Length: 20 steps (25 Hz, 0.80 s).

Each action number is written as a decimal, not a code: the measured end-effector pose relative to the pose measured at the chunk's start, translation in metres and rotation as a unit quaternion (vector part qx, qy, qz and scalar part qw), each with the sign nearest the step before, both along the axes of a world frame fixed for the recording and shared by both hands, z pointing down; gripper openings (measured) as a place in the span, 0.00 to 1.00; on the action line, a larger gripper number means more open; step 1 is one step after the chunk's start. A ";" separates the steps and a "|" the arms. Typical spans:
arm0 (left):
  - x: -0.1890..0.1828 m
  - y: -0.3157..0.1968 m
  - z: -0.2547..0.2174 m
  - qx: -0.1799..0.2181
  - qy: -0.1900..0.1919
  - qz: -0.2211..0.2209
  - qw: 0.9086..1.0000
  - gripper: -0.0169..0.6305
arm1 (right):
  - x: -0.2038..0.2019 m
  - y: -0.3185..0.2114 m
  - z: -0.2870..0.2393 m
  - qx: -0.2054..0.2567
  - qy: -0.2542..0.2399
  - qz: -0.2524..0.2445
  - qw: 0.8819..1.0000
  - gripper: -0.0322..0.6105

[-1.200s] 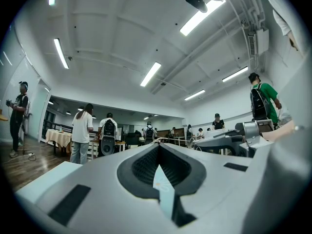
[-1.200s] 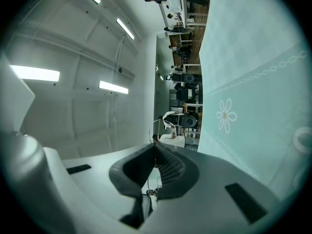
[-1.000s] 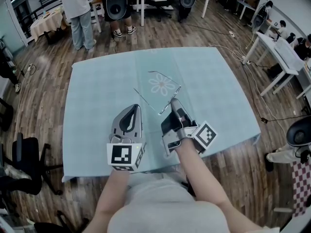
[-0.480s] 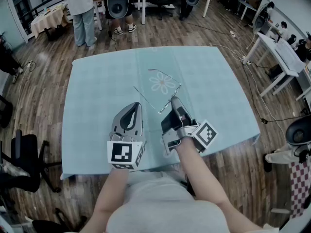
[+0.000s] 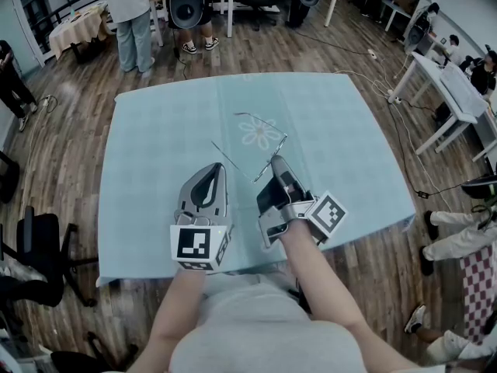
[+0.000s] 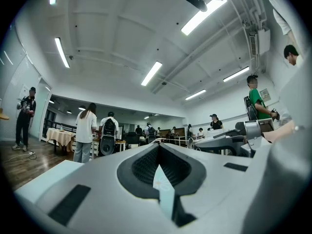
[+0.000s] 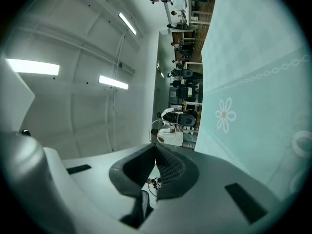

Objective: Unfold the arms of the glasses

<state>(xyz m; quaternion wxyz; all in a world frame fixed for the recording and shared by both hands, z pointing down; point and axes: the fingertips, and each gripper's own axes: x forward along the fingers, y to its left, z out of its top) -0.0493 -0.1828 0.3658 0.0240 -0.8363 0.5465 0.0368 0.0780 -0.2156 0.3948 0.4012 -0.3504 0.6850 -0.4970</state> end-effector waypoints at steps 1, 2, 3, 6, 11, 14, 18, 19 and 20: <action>0.000 0.000 0.000 0.000 0.000 0.000 1.000 0.04 | 0.000 0.000 0.000 0.000 0.000 -0.001 1.000 0.07; 0.000 0.000 0.001 -0.001 0.000 0.000 1.000 0.04 | -0.001 0.000 0.000 -0.001 0.001 -0.001 1.000 0.07; 0.000 0.000 0.002 -0.001 0.000 -0.001 1.000 0.04 | -0.001 0.000 0.001 -0.001 0.001 -0.002 1.000 0.07; -0.001 -0.001 0.004 -0.002 -0.001 -0.002 1.000 0.04 | -0.001 -0.001 0.003 -0.001 0.001 -0.003 1.000 0.07; -0.001 -0.003 0.005 -0.005 0.001 -0.003 1.000 0.04 | -0.002 -0.002 0.003 -0.001 0.001 -0.007 1.000 0.07; -0.001 -0.004 0.006 -0.005 0.000 -0.002 1.000 0.04 | -0.004 -0.003 0.004 -0.001 0.003 -0.008 1.000 0.07; -0.001 -0.005 0.006 -0.007 -0.001 -0.002 1.000 0.04 | -0.004 -0.003 0.003 -0.001 0.002 -0.009 1.000 0.07; -0.001 -0.005 0.006 -0.007 -0.001 -0.002 1.000 0.04 | -0.004 -0.003 0.003 -0.001 0.002 -0.010 1.000 0.07; -0.001 -0.005 0.005 -0.007 -0.001 -0.002 1.000 0.04 | -0.004 -0.003 0.003 -0.002 0.002 -0.010 1.000 0.07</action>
